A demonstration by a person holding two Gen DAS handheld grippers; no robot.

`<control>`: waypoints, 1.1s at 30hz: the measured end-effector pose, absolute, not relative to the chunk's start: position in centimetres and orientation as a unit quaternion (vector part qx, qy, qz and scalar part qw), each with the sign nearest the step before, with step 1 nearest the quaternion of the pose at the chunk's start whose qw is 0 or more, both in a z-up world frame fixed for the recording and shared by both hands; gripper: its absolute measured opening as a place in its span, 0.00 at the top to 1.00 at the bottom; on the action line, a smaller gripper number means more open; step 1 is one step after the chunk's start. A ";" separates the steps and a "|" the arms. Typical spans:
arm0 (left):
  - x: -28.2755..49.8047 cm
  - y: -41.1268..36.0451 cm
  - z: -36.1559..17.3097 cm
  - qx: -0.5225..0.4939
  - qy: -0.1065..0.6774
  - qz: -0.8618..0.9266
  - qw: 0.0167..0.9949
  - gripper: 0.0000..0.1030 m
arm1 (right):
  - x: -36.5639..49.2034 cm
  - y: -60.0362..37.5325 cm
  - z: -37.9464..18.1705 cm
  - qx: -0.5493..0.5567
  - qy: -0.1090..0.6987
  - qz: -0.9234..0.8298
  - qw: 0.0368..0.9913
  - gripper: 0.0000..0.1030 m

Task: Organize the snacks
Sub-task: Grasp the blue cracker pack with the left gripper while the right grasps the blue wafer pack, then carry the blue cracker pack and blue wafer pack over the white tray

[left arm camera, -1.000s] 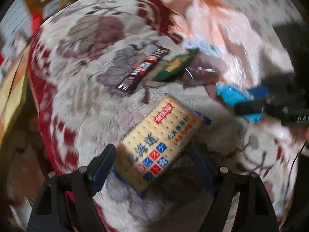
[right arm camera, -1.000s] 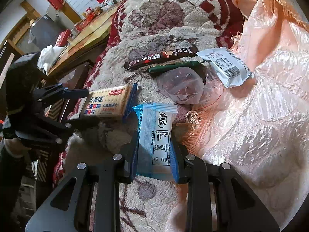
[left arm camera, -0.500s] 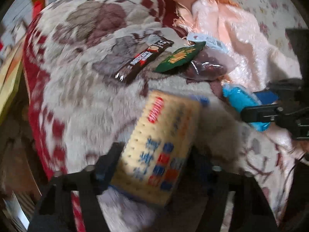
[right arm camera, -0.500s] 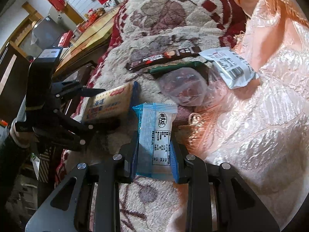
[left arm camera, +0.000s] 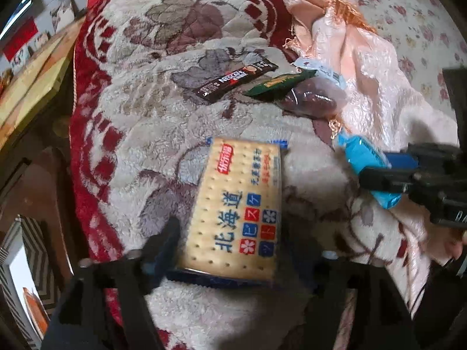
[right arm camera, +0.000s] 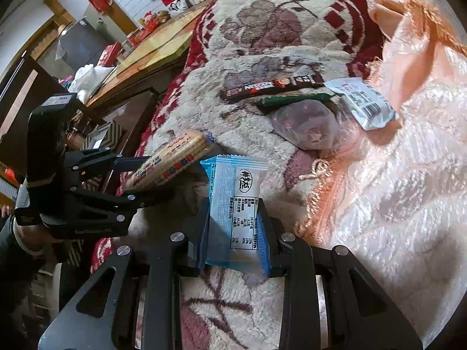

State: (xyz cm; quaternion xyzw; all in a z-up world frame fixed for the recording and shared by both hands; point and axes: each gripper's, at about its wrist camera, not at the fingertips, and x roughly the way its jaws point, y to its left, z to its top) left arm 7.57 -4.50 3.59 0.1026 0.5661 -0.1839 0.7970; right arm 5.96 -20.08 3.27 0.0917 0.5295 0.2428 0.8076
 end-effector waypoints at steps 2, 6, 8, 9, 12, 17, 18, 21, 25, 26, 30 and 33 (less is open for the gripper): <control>8.2 -4.4 3.8 0.076 0.571 -0.181 0.797 0.19 | 6.0 -20.3 3.1 0.096 0.531 0.242 0.806 0.74; 9.4 -4.7 3.1 0.070 0.578 -0.172 0.795 0.18 | 6.1 -20.3 2.7 0.098 0.533 0.245 0.804 0.74; 9.7 -4.8 2.3 0.075 0.582 -0.166 0.792 0.28 | 6.2 -20.3 2.6 0.098 0.533 0.245 0.804 0.74; 9.6 -4.7 2.1 0.072 0.582 -0.170 0.792 0.41 | 6.1 -20.4 2.6 0.098 0.534 0.245 0.804 0.74; 9.0 -4.5 2.4 0.065 0.576 -0.174 0.796 0.43 | 6.1 -20.4 2.8 0.099 0.531 0.244 0.806 0.74; 7.1 -3.4 3.7 0.055 0.559 -0.147 0.815 0.44 | 5.6 -19.2 3.6 0.088 0.524 0.256 0.807 0.74; 6.6 -3.1 4.0 0.053 0.553 -0.140 0.819 0.44 | 5.5 -19.0 3.7 0.086 0.524 0.258 0.807 0.74; 4.7 -2.3 4.7 0.051 0.539 -0.120 0.832 0.44 | 5.0 -17.9 3.9 0.080 0.524 0.266 0.805 0.74; 2.3 -0.7 5.4 0.030 0.526 -0.093 0.845 0.44 | 4.0 -16.1 4.1 0.070 0.526 0.280 0.800 0.74; 1.7 -0.3 5.5 0.028 0.522 -0.083 0.849 0.44 | 3.8 -15.7 4.2 0.068 0.526 0.283 0.799 0.74; -0.6 1.6 6.5 0.011 0.502 -0.040 0.864 0.44 | 2.8 -13.8 4.5 0.055 0.527 0.297 0.795 0.74; -2.0 3.2 7.3 -0.006 0.488 -0.014 0.873 0.44 | 2.1 -12.4 4.8 0.046 0.526 0.306 0.792 0.74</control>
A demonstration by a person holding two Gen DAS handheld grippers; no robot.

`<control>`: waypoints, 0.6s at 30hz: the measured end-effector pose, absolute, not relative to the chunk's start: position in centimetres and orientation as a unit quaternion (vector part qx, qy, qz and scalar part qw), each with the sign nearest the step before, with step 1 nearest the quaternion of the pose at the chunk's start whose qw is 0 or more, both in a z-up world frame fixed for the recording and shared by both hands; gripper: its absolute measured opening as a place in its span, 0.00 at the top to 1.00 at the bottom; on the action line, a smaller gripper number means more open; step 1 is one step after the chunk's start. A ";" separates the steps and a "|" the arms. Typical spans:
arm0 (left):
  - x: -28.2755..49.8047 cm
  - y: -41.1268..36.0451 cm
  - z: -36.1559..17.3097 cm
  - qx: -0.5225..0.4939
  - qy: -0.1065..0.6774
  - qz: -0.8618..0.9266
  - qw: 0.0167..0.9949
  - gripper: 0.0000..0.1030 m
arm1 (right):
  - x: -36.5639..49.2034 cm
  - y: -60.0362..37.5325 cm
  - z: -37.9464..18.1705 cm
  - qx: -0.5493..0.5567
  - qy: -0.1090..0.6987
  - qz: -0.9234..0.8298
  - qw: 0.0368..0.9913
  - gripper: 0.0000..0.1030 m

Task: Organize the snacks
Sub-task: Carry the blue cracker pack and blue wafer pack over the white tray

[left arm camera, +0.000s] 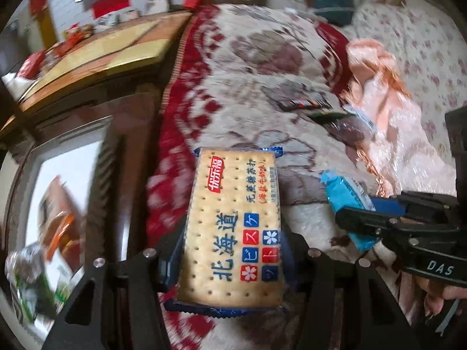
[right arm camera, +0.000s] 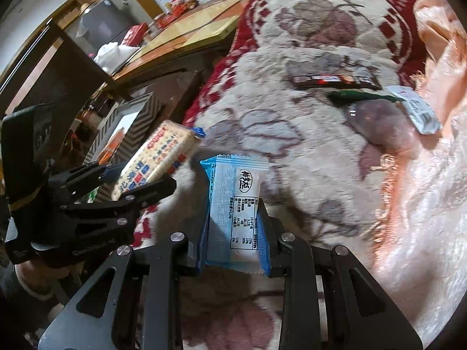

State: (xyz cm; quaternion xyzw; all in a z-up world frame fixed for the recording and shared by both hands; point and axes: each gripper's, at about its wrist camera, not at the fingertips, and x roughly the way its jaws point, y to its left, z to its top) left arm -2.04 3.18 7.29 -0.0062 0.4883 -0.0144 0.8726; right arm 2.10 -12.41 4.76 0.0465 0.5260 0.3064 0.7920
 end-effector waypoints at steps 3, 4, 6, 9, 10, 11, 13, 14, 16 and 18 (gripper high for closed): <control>-3.3 4.6 7.9 -0.013 0.478 0.010 0.878 0.44 | 1.5 -10.9 5.1 0.034 0.525 0.318 0.789 0.74; -3.8 5.2 8.1 -0.018 0.476 0.017 0.879 0.44 | 1.3 -10.3 5.2 0.030 0.524 0.322 0.788 0.74; -4.5 6.0 8.3 -0.024 0.473 0.030 0.880 0.44 | 0.9 -9.4 5.5 0.025 0.523 0.329 0.786 0.74; -5.5 7.2 8.5 -0.035 0.469 0.045 0.882 0.44 | 0.2 -8.1 5.8 0.015 0.521 0.340 0.783 0.74; -5.9 7.6 8.6 -0.037 0.467 0.050 0.882 0.44 | 0.0 -7.6 5.8 0.011 0.521 0.344 0.781 0.74; -6.2 7.8 8.6 -0.038 0.465 0.054 0.883 0.44 | -0.2 -7.3 5.8 0.008 0.521 0.346 0.780 0.74; -6.8 8.4 8.7 -0.042 0.462 0.063 0.884 0.44 | -0.5 -6.4 5.9 0.002 0.522 0.353 0.776 0.74; -7.1 8.7 8.7 -0.045 0.462 0.067 0.883 0.44 | -0.6 -6.1 5.9 -0.001 0.522 0.355 0.775 0.74; -7.6 9.4 8.7 -0.051 0.460 0.076 0.883 0.44 | -1.0 -5.2 6.0 -0.009 0.522 0.363 0.772 0.74; -8.0 10.1 8.9 -0.050 0.457 0.086 0.884 0.44 | -1.3 -4.6 6.2 -0.015 0.520 0.368 0.770 0.74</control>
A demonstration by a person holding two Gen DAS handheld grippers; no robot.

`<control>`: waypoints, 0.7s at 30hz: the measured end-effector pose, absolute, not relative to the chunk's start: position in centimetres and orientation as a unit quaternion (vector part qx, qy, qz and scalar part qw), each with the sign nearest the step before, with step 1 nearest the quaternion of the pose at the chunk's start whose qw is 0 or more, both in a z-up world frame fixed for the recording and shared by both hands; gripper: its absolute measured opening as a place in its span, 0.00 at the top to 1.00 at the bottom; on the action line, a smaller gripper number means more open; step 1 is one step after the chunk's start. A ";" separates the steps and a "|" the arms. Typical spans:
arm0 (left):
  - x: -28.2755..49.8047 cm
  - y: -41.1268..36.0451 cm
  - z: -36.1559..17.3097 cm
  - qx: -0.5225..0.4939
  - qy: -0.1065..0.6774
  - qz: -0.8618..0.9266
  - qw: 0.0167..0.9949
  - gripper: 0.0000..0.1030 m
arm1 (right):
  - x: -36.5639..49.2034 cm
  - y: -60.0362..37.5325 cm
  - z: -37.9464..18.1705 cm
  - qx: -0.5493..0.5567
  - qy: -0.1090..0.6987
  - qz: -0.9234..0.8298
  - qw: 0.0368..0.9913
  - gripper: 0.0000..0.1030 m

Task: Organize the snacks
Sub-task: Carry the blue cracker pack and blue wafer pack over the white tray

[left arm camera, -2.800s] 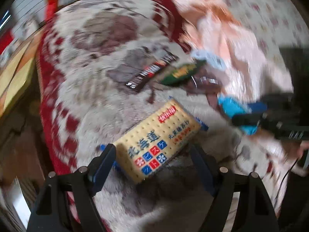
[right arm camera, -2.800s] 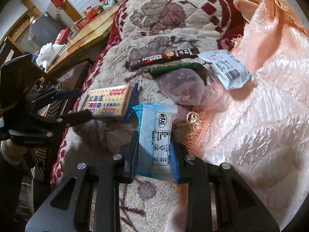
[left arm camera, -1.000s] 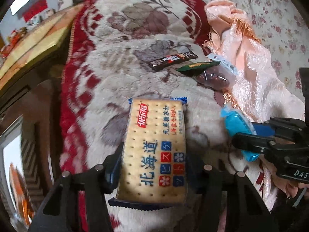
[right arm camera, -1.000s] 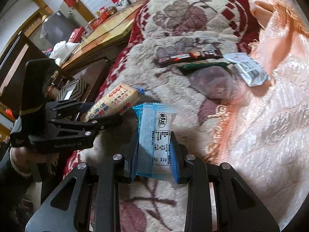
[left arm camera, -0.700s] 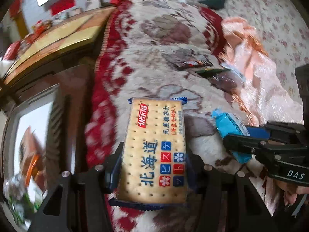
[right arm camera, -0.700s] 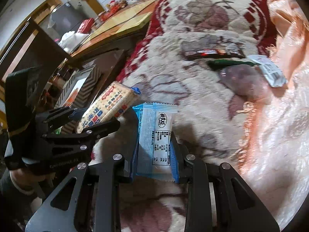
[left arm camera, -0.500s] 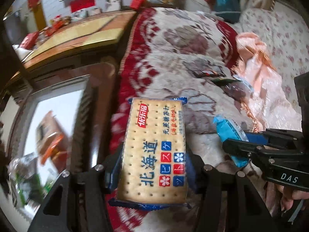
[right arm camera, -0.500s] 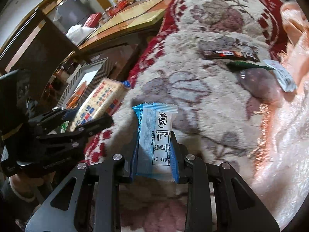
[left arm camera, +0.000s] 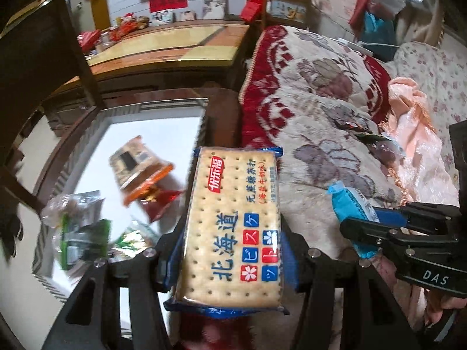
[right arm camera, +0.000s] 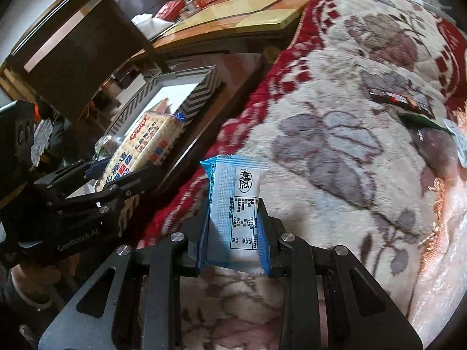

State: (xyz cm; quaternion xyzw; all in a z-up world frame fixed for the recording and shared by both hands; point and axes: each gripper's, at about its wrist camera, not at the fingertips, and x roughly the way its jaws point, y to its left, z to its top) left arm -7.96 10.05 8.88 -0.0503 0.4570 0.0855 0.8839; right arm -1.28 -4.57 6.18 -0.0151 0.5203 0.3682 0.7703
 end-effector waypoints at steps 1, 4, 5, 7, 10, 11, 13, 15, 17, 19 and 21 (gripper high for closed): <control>-8.2 10.5 9.0 -0.052 0.454 0.091 0.885 0.44 | -1.4 -4.2 6.2 -0.018 0.520 0.371 0.769 0.74; -8.7 11.6 9.2 -0.059 0.451 0.104 0.885 0.44 | -1.8 -3.1 6.4 -0.028 0.519 0.380 0.765 0.74; -8.8 12.0 9.3 -0.061 0.449 0.107 0.885 0.44 | -1.9 -2.9 6.5 -0.030 0.518 0.381 0.765 0.74; -9.2 12.6 9.4 -0.063 0.446 0.115 0.885 0.44 | -2.1 -2.2 6.7 -0.035 0.518 0.386 0.763 0.74; -9.6 13.6 9.6 -0.069 0.443 0.125 0.885 0.44 | -2.2 -1.4 6.8 -0.044 0.517 0.392 0.760 0.74; -9.7 14.0 9.7 -0.071 0.441 0.130 0.885 0.44 | -2.3 -1.1 6.9 -0.046 0.517 0.394 0.759 0.74; -10.0 14.6 9.7 -0.074 0.440 0.137 0.884 0.44 | -2.3 -0.4 7.1 -0.050 0.515 0.399 0.757 0.74; -10.3 15.4 9.5 -0.080 0.441 0.146 0.882 0.44 | -2.4 0.2 7.3 -0.055 0.514 0.404 0.755 0.74; -10.5 16.1 9.4 -0.086 0.441 0.153 0.880 0.44 | -2.5 1.1 7.4 -0.061 0.512 0.411 0.752 0.74; -11.0 16.7 9.3 -0.090 0.440 0.162 0.879 0.44 | -2.6 1.9 7.5 -0.066 0.511 0.417 0.749 0.74; -11.4 17.4 9.3 -0.094 0.440 0.170 0.877 0.44 | -2.6 2.8 7.4 -0.070 0.511 0.423 0.745 0.74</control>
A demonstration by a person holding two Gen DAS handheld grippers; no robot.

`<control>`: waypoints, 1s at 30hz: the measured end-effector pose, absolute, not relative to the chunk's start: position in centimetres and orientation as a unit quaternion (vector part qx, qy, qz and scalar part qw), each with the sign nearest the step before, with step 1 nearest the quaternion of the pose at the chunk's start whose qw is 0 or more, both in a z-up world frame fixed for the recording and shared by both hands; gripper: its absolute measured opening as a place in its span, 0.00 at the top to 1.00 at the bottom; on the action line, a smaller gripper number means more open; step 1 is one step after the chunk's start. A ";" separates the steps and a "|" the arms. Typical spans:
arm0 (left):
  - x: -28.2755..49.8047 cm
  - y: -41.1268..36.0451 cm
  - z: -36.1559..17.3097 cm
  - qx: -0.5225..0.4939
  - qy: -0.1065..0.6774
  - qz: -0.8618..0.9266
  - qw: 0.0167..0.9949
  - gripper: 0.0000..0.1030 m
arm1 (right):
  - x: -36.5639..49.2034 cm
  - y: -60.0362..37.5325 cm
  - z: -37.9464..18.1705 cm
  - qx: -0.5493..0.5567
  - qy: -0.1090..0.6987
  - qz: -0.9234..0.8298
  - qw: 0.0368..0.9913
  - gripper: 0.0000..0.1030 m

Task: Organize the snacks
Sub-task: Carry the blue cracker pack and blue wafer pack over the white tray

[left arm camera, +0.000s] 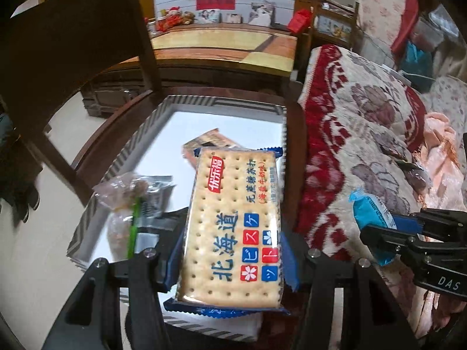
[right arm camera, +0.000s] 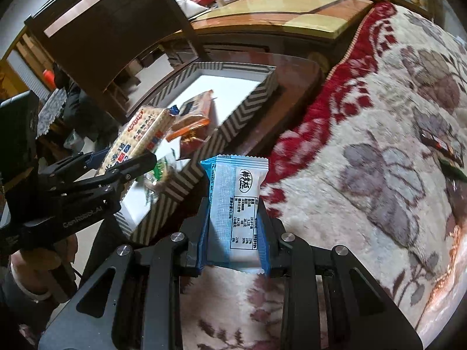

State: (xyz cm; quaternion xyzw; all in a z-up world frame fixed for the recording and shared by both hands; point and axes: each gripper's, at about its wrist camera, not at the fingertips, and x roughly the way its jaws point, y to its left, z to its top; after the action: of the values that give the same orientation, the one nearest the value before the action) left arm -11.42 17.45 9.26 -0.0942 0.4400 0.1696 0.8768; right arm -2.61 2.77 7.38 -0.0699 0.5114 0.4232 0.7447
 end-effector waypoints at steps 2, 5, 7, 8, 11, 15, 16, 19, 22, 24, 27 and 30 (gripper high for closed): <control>-11.9 18.4 9.2 -0.101 0.440 0.180 0.874 0.44 | -2.7 3.5 7.3 -0.072 0.512 0.429 0.741 0.74; -12.5 19.7 9.0 -0.110 0.440 0.195 0.870 0.44 | -2.9 5.0 7.3 -0.078 0.511 0.440 0.734 0.74; -12.8 20.5 8.9 -0.118 0.440 0.203 0.867 0.44 | -3.0 5.9 7.4 -0.084 0.510 0.447 0.730 0.74; -13.0 20.8 8.9 -0.121 0.439 0.206 0.866 0.44 | -3.1 6.3 7.4 -0.086 0.509 0.450 0.729 0.74; -13.2 21.4 8.7 -0.125 0.440 0.211 0.864 0.44 | -3.3 7.8 7.7 -0.093 0.507 0.460 0.723 0.74; -13.4 22.1 8.4 -0.131 0.442 0.216 0.861 0.44 | -3.5 9.7 7.7 -0.103 0.504 0.471 0.717 0.74; -13.4 22.3 8.4 -0.133 0.442 0.217 0.860 0.44 | -3.6 10.3 7.6 -0.103 0.503 0.473 0.716 0.74; -13.6 22.9 8.0 -0.140 0.445 0.223 0.856 0.44 | -3.7 11.8 7.3 -0.106 0.505 0.482 0.708 0.74; -13.7 23.5 7.7 -0.147 0.447 0.228 0.853 0.44 | -4.0 13.4 6.7 -0.116 0.510 0.488 0.698 0.74; -13.7 23.8 7.4 -0.150 0.449 0.229 0.850 0.44 | -4.1 14.3 6.3 -0.121 0.514 0.491 0.693 0.74; -13.7 24.1 7.0 -0.155 0.451 0.232 0.848 0.44 | -4.1 15.2 5.4 -0.123 0.525 0.497 0.680 0.74; -13.7 24.3 6.8 -0.156 0.452 0.231 0.847 0.44 | -4.1 15.9 4.5 -0.131 0.530 0.495 0.675 0.74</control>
State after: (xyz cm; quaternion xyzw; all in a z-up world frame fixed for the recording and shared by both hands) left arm -13.71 24.27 6.84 -0.1559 0.4524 0.2315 0.8470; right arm -4.15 15.85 4.51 -0.1308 0.5304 0.4955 0.6753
